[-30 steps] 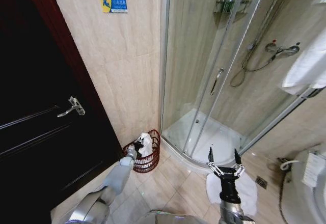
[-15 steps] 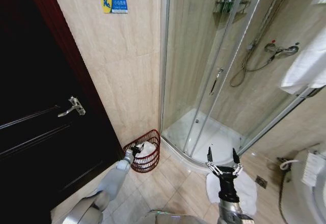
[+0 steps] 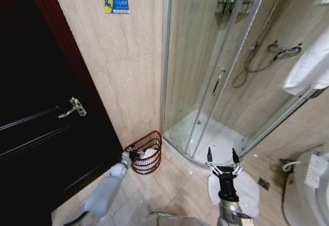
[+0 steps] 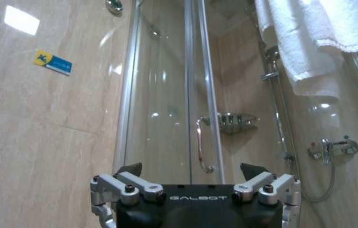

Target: Discard the used towel into the hamper.

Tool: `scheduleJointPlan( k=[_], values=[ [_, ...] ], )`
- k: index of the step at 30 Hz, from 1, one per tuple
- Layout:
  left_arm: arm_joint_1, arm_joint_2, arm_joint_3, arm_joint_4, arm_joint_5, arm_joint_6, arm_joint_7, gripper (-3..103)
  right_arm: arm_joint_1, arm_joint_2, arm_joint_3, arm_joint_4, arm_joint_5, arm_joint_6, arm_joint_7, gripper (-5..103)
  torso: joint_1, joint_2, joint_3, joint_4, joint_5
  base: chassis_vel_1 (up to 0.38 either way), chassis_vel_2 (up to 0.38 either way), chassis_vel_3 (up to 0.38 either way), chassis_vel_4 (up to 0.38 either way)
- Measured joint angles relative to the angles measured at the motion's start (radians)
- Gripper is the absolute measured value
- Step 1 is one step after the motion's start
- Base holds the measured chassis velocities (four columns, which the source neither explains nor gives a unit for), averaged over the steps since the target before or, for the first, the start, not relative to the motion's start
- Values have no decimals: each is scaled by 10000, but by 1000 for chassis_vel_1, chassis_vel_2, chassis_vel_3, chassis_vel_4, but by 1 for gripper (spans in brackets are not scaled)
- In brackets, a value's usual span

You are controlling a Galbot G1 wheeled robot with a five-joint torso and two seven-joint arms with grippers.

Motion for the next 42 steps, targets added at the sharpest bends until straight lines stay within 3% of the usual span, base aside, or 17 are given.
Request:
scheduleJointPlan(
  k=[3,4,8,9,13,23,31,42],
  values=[
    [1303,3,-865,-2037,-354,914,45,100,24,-98,-30,-4,165,0,-3,100,1,0,0,3,2,0,0,0,0],
    [1303,3,-865,-2037,-354,914,45,100,24,-98,-30,-4,165,0,-3,100,1,0,0,3,2,0,0,0,0],
    [2620,-90,-1743,-4256,-381,1611,187,100,22,-180,-27,147,384,-83,-30,100,0,0,0,-3,0,0,0,0,0],
    [2620,-90,-1743,-4256,-381,1611,187,100,22,-180,-27,147,384,-83,-30,100,0,0,0,-3,0,0,0,0,0],
    [3845,-375,-2767,-6354,-366,2265,566,100,102,-277,427,352,1220,-574,-291,100,0,0,0,0,2,0,0,0,0],
    [6077,-1189,-3915,-9610,-100,2724,992,100,-81,-321,350,530,1398,-642,-409,100,0,1,0,2,1,0,0,0,0],
    [7151,-2341,-3782,-11919,517,2683,531,100,5,-556,360,540,1568,-647,-367,100,0,0,1,2,0,0,0,0,0],
    [7843,-3014,-3602,-13250,997,2734,224,100,117,-926,485,280,2018,-637,-269,100,0,0,1,2,1,0,0,0,0]
  ],
)
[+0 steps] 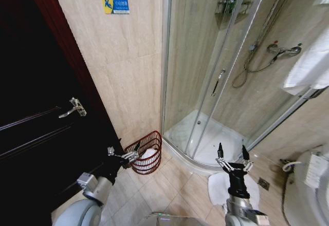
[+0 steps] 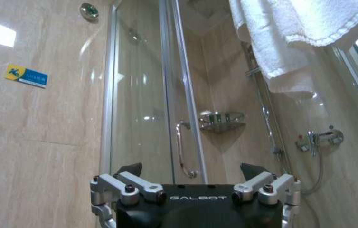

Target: Discard the used towel into the hamper.

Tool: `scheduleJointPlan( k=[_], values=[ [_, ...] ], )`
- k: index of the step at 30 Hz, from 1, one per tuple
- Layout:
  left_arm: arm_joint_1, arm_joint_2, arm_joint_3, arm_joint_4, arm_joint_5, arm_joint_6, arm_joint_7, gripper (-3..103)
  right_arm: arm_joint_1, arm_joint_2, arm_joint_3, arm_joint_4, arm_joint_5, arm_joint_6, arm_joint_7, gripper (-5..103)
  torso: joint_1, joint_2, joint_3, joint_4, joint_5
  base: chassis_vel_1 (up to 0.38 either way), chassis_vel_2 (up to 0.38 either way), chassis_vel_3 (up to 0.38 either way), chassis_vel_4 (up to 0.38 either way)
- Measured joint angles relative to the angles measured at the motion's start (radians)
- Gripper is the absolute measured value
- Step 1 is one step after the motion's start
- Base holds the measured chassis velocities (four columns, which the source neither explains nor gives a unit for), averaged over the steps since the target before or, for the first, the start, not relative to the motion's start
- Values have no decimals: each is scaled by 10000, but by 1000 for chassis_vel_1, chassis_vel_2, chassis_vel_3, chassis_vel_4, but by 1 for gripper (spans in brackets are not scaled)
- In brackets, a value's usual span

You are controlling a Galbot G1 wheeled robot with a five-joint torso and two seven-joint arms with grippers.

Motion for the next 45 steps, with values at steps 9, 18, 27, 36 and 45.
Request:
scheduleJointPlan(
  k=[9,18,27,36,45],
  values=[
    [530,-120,-143,-3,-123,181,-156,100,163,-1,-129,-157,104,-47,-21,100,0,-1,0,0,-1,0,0,0,0],
    [185,-707,-82,47,-480,-164,-18,100,40,-13,-71,-82,91,5,-33,100,0,-1,0,0,-3,0,0,0,0],
    [-383,-771,-277,70,-917,-508,117,100,-46,-32,-45,47,-45,-6,-54,100,1,-1,0,0,-3,0,0,0,0],
    [-841,-760,-215,83,-118,-1237,259,100,-297,18,-116,247,-541,180,-160,100,1,-1,0,-1,-4,0,0,0,0],
    [-869,243,12,697,370,-2099,447,100,-498,151,-243,518,-1104,234,-232,100,1,-1,0,0,-5,0,0,0,0]
  ],
)
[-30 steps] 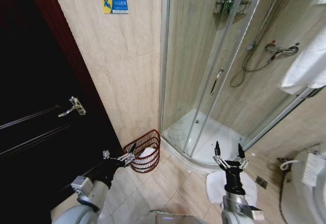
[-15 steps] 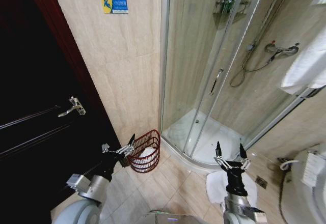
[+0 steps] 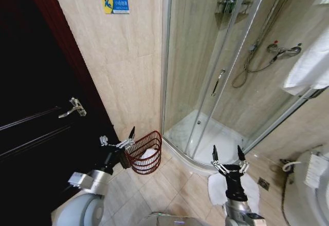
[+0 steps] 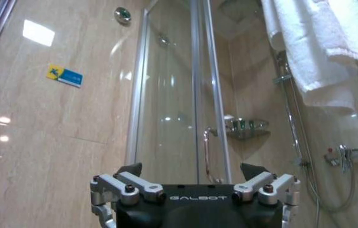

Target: Discard the used towel into the hamper.

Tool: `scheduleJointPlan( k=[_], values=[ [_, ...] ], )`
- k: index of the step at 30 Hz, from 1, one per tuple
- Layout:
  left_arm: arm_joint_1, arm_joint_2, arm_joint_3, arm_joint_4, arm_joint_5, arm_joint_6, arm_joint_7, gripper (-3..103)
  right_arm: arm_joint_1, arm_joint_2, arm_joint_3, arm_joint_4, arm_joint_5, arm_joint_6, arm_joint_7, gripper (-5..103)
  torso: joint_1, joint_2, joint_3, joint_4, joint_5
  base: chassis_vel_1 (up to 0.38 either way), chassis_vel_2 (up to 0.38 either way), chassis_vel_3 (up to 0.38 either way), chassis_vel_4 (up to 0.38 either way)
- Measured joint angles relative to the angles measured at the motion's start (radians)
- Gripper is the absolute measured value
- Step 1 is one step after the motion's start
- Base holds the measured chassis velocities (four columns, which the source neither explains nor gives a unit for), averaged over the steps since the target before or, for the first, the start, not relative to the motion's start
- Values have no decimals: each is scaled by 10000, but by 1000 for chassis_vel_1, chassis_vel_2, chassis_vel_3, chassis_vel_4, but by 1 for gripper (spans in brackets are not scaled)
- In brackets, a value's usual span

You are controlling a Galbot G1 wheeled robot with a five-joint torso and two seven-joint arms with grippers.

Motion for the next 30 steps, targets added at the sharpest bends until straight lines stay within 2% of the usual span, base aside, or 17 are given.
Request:
scheduleJointPlan(
  k=[2,6,14,30],
  values=[
    [5,559,-3,93,-2,-81,39,100,-25,47,2,60,-170,32,14,100,0,0,0,0,1,0,0,0,0],
    [-79,951,12,282,-27,-105,41,100,-62,125,14,115,-359,88,41,100,0,0,0,0,0,0,0,0,0],
    [-188,868,172,426,-14,127,55,100,-55,238,12,172,-457,41,123,100,0,0,0,1,1,0,0,0,0],
    [-184,840,174,410,-11,170,55,100,222,229,136,854,-244,-312,590,100,0,0,0,1,2,0,0,0,0]
  ],
)
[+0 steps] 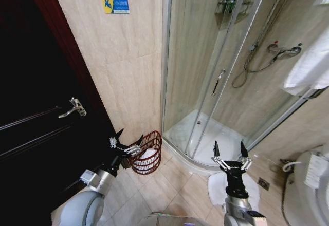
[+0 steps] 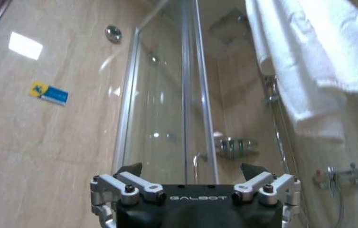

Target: Discard the used towel into the hamper.

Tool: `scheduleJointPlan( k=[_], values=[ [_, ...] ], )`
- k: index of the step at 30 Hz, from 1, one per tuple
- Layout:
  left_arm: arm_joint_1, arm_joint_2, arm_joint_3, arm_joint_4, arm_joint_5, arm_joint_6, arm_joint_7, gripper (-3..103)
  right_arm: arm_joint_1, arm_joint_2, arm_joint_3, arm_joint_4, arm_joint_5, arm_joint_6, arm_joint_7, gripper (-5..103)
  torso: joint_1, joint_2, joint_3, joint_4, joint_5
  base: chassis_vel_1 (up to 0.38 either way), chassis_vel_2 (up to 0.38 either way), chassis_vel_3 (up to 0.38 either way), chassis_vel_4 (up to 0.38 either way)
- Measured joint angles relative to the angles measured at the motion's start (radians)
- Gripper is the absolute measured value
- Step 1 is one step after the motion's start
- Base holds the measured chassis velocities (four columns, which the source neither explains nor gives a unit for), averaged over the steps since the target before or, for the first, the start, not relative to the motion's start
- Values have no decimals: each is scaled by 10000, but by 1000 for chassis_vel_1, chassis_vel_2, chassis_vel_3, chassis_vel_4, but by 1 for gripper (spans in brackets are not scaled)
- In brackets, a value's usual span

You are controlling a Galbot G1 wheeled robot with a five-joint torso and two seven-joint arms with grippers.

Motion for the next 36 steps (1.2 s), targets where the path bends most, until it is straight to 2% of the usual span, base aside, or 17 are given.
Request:
scheduleJointPlan(
  k=[8,13,26,36],
  values=[
    [3,-4,-3,-6,0,6,-1,100,-147,-167,161,1390,55,-566,345,100,0,0,0,0,0,0,0,0,0],
    [3,-5,-4,-11,0,10,-4,100,-125,-234,284,2132,-34,-1166,815,100,0,0,0,0,0,0,0,0,0],
    [5,-7,-7,-14,-3,12,-7,100,-103,-166,173,2624,-337,-1328,790,100,0,0,-1,0,-2,-39,-39,42,41],
    [4,-9,-5,-15,-4,13,-7,100,-122,-115,244,2690,-318,-1245,776,100,0,0,0,1,1,-201,-210,198,205]
  ],
)
